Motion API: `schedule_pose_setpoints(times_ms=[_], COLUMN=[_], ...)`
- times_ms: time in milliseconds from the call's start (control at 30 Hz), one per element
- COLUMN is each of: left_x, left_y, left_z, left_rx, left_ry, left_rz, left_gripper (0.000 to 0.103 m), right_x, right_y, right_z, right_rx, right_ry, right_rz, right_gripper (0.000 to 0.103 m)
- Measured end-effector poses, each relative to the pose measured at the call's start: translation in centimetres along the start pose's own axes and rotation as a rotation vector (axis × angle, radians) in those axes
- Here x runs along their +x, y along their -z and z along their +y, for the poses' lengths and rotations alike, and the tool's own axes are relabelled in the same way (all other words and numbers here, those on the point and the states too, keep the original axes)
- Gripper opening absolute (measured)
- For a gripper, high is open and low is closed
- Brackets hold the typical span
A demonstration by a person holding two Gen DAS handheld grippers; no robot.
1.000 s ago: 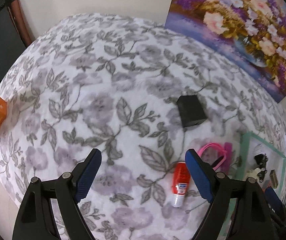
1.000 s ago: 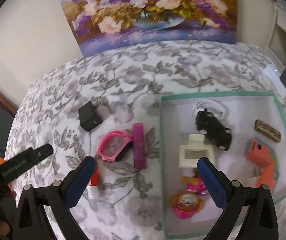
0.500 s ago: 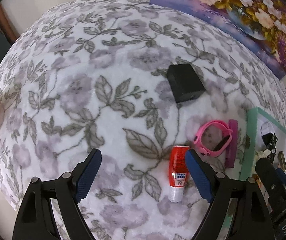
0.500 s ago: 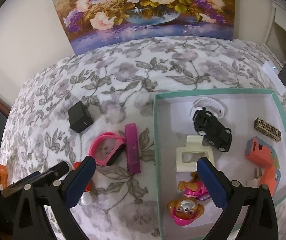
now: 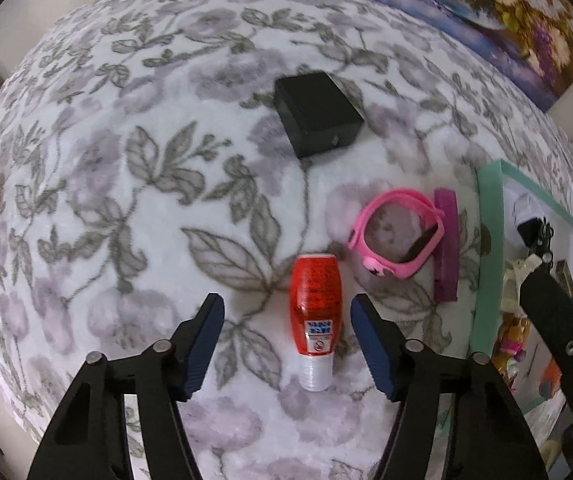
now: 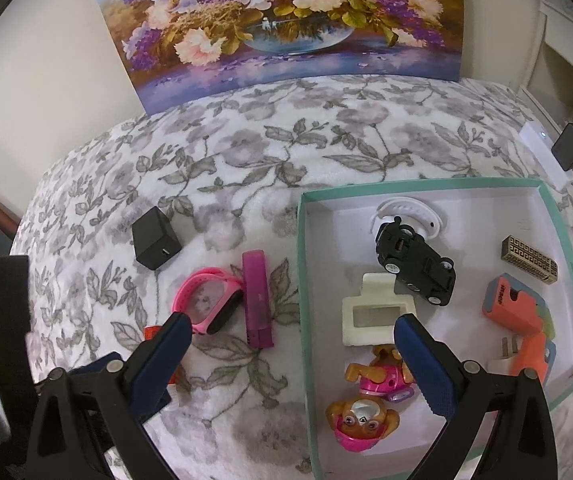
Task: Organize rigid objects
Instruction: 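Grasp red-white bottle with left tool, then grasp pink watch band with right tool while left tool holds bottle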
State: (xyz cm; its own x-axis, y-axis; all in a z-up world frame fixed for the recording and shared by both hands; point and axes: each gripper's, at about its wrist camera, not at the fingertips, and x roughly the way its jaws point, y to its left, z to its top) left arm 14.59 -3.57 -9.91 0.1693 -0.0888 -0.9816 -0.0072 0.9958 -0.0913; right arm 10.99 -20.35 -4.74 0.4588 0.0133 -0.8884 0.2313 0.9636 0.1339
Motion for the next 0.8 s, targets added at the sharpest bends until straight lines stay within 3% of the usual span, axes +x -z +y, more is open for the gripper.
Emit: schedule_pose_setpoints(times_ms=[233,333,533,800], left_x=[1.1,1.1,1.1,-0.9], left_y=[0.8,0.7,0.4,-1.2], left_z=[-1.4,-1.8,-2.4,0.9], left_rx=[0.036,0.041,0.043,-0.042], left_ry=[-0.006,0.016,0.025,0.052], left_rz=[0.02,0.016,-0.002,-0.072], left_gripper=[0.043,0.03,0.03,0.029], right_x=[0.2,0.1,0.2,0.4], right_y=[0.0,0.0,-0.1,0.0], right_z=[-0.1,-0.2,-0.3,0.1], right_rx=[0.003,0.008,0.01,-0.005], right_ry=[-0.002,-0.002,-0.002,-0.007], right_rz=[0.007,0.006,0.007,0.004], right_gripper=[0.102,0.102,0.102,0.102])
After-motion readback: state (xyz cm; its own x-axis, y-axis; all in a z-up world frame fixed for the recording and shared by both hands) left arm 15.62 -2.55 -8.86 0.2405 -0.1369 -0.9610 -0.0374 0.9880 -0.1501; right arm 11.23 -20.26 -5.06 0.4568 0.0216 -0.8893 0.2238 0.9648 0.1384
